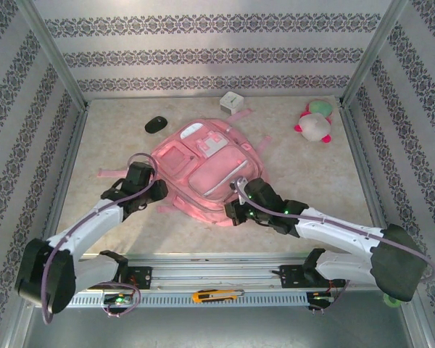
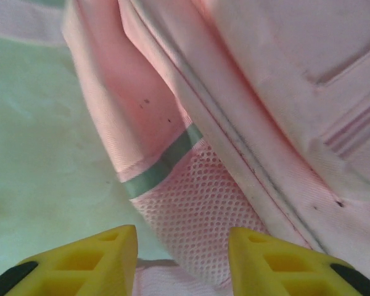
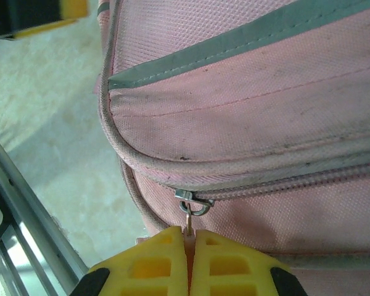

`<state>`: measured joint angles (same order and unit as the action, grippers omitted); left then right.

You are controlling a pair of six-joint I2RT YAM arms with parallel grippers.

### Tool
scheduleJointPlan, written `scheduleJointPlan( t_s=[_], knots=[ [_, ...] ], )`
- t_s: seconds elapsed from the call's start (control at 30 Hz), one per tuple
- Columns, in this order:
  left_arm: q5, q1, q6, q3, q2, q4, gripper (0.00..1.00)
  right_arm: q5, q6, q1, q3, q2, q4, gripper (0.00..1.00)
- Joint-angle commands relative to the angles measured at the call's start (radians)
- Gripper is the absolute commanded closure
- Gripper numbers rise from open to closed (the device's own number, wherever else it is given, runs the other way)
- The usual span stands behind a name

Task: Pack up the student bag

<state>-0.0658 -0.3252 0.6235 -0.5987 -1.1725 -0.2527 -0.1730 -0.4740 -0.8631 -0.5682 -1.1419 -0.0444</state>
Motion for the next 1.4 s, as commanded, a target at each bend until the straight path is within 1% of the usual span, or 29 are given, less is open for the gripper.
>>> scheduleJointPlan(
  t_s=[0.0,0.2,0.3,0.4,0.5,0.6,0.63,0.73,0.83,0.93,0.97,1.0,1.07,1.13,1.23,1.3,1.37],
  knots=[
    [-0.083,0.013,0.049,-0.016,-0.081,0.239,0.62,0.011,-0.037,-0.025,0.011,0.014,0.034,1.00],
    [-0.101,0.018,-0.032,-0.136,-0.298,0.363,0.62,0.007,-0.059,-0.061,-0.004,-0.010,0.077,1.00],
    [-0.148,0.021,-0.079,-0.187,-0.377,0.433,0.59,0.021,-0.057,-0.062,-0.007,-0.030,0.083,1.00],
    [-0.182,0.022,-0.127,-0.218,-0.387,0.433,0.53,0.014,-0.050,-0.039,-0.012,-0.029,0.083,1.00],
    [-0.187,0.022,-0.235,-0.221,-0.325,0.370,0.48,-0.048,-0.061,0.008,-0.009,-0.034,0.101,1.00],
    [-0.215,0.021,-0.436,-0.193,-0.209,0.316,0.45,-0.113,-0.069,0.047,-0.002,-0.042,0.121,1.00],
    [-0.245,0.021,-0.533,-0.171,-0.164,0.311,0.45,-0.126,-0.068,0.055,-0.001,-0.042,0.123,1.00],
    [-0.380,0.015,-0.811,-0.122,-0.037,0.273,0.44,-0.167,-0.067,0.078,0.003,-0.036,0.129,1.00],
    [-0.507,-0.006,-1.058,-0.123,0.039,0.165,0.43,-0.200,-0.074,0.101,0.012,-0.023,0.137,1.00],
    [-0.612,-0.074,-1.323,-0.149,0.057,0.036,0.43,-0.216,-0.081,0.116,0.022,-0.012,0.143,1.00],
    [-0.640,-0.109,-1.428,-0.158,0.051,-0.009,0.43,-0.217,-0.083,0.119,0.025,-0.010,0.146,1.00],
    [-0.625,-0.156,-1.481,-0.164,0.038,-0.017,0.43,-0.218,-0.083,0.121,0.028,-0.008,0.146,1.00],
    [-0.559,-0.238,-1.529,-0.181,-0.003,-0.014,0.41,-0.220,-0.086,0.128,0.032,-0.009,0.149,1.00],
    [-0.515,-0.282,-1.550,-0.207,-0.056,-0.004,0.39,-0.227,-0.088,0.138,0.037,-0.014,0.151,1.00],
    [-0.488,-0.301,-1.544,-0.214,-0.114,0.073,0.37,-0.246,-0.090,0.150,0.036,-0.022,0.157,1.00],
    [-0.485,-0.310,-1.536,-0.199,-0.140,0.155,0.37,-0.245,-0.088,0.151,0.034,-0.025,0.156,1.00],
    [-0.484,-0.321,-1.541,-0.202,-0.168,0.196,0.40,-0.244,-0.088,0.153,0.033,-0.029,0.156,1.00]
  ],
)
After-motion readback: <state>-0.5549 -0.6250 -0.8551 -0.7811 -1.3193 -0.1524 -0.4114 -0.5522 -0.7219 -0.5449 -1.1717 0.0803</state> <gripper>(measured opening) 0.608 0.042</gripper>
